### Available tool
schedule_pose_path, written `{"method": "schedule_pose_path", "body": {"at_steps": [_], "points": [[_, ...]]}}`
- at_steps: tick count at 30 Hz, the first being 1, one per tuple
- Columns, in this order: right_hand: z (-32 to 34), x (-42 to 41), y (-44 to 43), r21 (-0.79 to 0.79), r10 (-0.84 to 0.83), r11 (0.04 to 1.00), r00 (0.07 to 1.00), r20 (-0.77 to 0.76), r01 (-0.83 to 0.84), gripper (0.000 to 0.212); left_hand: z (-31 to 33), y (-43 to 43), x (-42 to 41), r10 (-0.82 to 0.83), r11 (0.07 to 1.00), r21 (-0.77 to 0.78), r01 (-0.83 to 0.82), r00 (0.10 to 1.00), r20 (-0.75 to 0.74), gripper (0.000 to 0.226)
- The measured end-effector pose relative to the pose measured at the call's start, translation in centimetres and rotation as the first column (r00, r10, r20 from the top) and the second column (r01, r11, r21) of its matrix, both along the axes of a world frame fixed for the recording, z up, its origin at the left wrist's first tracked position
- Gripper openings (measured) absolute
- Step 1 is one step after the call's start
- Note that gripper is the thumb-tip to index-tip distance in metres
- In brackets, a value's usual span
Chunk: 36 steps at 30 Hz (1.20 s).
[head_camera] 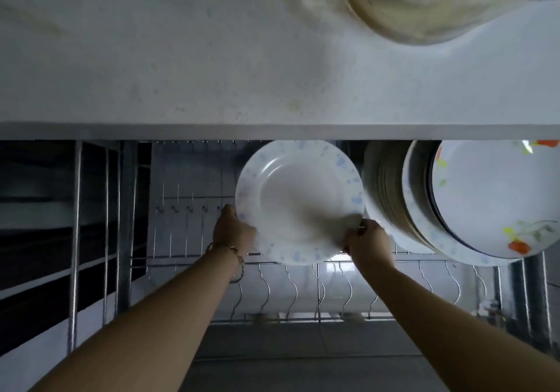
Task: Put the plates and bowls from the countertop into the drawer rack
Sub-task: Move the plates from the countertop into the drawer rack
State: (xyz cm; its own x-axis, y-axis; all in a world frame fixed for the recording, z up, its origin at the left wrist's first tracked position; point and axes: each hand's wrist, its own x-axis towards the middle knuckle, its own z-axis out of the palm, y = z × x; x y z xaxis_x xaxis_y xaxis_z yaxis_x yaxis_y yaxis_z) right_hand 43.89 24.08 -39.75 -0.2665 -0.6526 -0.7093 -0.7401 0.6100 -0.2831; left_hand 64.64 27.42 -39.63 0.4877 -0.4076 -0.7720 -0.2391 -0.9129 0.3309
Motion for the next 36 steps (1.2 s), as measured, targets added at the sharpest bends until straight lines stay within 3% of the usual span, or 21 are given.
{"method": "schedule_pose_path", "body": {"at_steps": [4, 8, 12, 15, 19, 24, 28, 32, 36], "points": [[0.4, 0.0, 0.2, -0.047, -0.107, 0.993, 0.994, -0.024, 0.106, 0.028, -0.1, 1.2, -0.3, 0.003, 1.000, 0.006, -0.002, 0.992, -0.124, 0.046], [0.8, -0.2, 0.0, 0.086, -0.133, 0.987, 0.989, -0.060, 0.138, 0.037, 1.0, 1.3, -0.6, -0.148, 0.988, 0.042, 0.151, 0.987, -0.068, 0.029], [3.0, -1.4, 0.0, 0.317, 0.066, 0.947, 0.997, -0.042, -0.049, 0.029, 4.1, 0.6, -0.7, -0.332, 0.932, 0.152, 0.329, 0.943, 0.000, 0.043], [7.1, -1.9, -0.4, 0.394, 0.200, 0.897, 0.979, 0.036, -0.198, 0.023, 7.9, -0.6, -0.9, -0.528, 0.836, 0.155, 0.526, 0.849, -0.030, 0.043], [14.9, -3.3, -1.0, 0.250, 0.330, 0.912, 0.944, 0.026, -0.325, 0.036, 15.2, -2.7, -3.5, -0.722, 0.686, 0.070, 0.724, 0.689, -0.059, 0.032], [24.6, -9.2, -0.7, 0.132, 0.384, 0.914, 0.923, 0.025, -0.383, 0.040, 24.8, -5.1, -11.3, -0.861, 0.505, -0.039, 0.862, 0.507, 0.040, 0.034], [31.1, -17.9, -0.8, 0.028, 0.400, 0.916, 0.916, -0.032, -0.399, 0.040, 30.8, -6.2, -20.2, -0.876, 0.463, -0.146, 0.874, 0.477, 0.077, 0.027], [37.3, -29.5, -1.4, -0.072, 0.377, 0.918, 0.914, -0.150, -0.390, 0.040, 35.4, -7.6, -31.0, -0.899, 0.361, -0.217, 0.907, 0.401, 0.178, 0.018], [42.4, -41.0, -2.0, -0.154, 0.346, 0.909, 0.908, -0.237, -0.387, 0.038, 39.5, -8.7, -41.7, -0.869, 0.362, -0.283, 0.888, 0.431, 0.244, 0.028]]}}
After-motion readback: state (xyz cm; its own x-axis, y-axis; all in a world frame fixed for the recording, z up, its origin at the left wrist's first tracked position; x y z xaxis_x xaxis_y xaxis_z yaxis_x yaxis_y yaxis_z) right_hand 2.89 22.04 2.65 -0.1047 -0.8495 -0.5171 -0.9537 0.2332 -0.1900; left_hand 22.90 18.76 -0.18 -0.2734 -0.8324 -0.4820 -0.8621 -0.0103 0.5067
